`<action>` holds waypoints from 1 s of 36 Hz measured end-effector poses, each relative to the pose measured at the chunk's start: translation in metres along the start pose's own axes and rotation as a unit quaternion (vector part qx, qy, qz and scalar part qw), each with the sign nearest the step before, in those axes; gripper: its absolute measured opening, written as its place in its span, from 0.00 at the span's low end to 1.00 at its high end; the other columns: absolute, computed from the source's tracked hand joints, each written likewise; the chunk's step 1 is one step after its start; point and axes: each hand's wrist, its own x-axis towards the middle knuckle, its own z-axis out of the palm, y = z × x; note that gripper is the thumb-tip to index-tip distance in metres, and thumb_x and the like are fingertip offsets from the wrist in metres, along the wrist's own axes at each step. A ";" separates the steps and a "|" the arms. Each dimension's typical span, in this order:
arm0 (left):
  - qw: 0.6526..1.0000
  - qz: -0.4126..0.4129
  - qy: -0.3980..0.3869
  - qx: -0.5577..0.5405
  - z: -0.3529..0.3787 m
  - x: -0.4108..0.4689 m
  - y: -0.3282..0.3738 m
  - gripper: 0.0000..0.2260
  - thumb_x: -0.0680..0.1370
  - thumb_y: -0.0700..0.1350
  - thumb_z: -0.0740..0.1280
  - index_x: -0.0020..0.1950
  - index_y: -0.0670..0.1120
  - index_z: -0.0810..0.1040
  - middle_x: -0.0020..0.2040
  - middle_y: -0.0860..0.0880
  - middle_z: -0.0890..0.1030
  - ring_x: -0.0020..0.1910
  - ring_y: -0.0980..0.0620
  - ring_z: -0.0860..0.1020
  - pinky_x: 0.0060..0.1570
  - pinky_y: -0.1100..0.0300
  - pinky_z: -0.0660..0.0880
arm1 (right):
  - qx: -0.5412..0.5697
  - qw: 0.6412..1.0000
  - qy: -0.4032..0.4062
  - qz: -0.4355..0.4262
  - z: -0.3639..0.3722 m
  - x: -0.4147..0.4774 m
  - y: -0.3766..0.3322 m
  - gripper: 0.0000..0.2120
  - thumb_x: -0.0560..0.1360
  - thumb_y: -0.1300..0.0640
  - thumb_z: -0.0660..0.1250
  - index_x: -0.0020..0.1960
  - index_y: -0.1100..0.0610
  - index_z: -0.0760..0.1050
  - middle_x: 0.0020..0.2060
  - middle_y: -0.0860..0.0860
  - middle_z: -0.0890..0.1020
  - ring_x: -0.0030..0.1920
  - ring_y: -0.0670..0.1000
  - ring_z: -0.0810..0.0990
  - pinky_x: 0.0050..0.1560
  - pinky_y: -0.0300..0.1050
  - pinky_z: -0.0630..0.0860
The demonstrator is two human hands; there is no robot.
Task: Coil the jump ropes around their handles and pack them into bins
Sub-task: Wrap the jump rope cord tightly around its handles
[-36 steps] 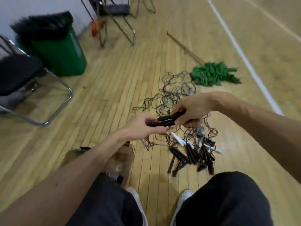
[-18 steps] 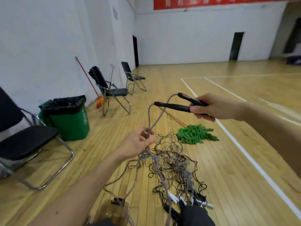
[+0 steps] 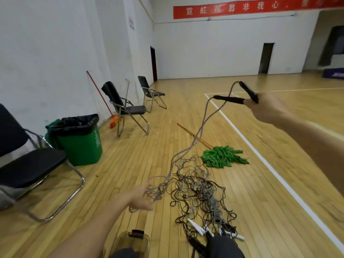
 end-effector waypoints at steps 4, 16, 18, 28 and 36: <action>0.981 0.044 0.104 -0.156 -0.048 0.012 0.017 0.41 0.72 0.46 0.78 0.79 0.53 0.59 0.52 0.49 0.82 0.45 0.53 0.82 0.47 0.57 0.78 | -0.062 0.994 -0.075 -0.051 0.021 -0.010 -0.024 0.14 0.84 0.49 0.60 0.48 0.58 0.72 0.32 0.54 0.72 0.29 0.53 0.70 0.30 0.45 0.63; 0.869 0.270 0.207 -0.358 -0.094 -0.009 0.108 0.37 0.76 0.64 0.61 0.81 0.58 0.50 0.73 0.53 0.70 0.69 0.53 0.70 0.71 0.46 0.62 | 0.051 0.946 -0.307 -0.095 0.054 -0.040 -0.066 0.12 0.83 0.51 0.63 0.46 0.58 0.75 0.33 0.50 0.75 0.27 0.47 0.68 0.26 0.38 0.66; 0.858 0.269 0.215 -0.382 -0.088 -0.008 0.112 0.32 0.78 0.64 0.56 0.81 0.57 0.53 0.65 0.53 0.75 0.57 0.53 0.76 0.63 0.49 0.70 | 0.084 0.930 -0.351 -0.076 0.055 -0.041 -0.060 0.13 0.83 0.52 0.63 0.44 0.59 0.75 0.30 0.49 0.75 0.26 0.46 0.69 0.28 0.38 0.67; 0.876 0.328 0.231 -0.268 -0.051 -0.009 0.122 0.28 0.79 0.63 0.52 0.77 0.56 0.63 0.47 0.60 0.76 0.49 0.67 0.76 0.52 0.71 0.70 | 0.327 0.705 -0.626 0.057 0.087 -0.086 -0.039 0.14 0.83 0.53 0.60 0.58 0.64 0.71 0.36 0.55 0.79 0.39 0.56 0.83 0.42 0.50 0.81; 0.882 0.294 0.196 -0.312 -0.044 -0.003 0.108 0.11 0.84 0.51 0.62 0.43 0.56 0.78 0.36 0.62 0.78 0.38 0.61 0.75 0.42 0.63 0.71 | 0.503 0.603 -0.603 0.143 0.129 -0.117 -0.018 0.09 0.79 0.57 0.68 0.53 0.60 0.71 0.35 0.54 0.75 0.30 0.51 0.77 0.32 0.43 0.77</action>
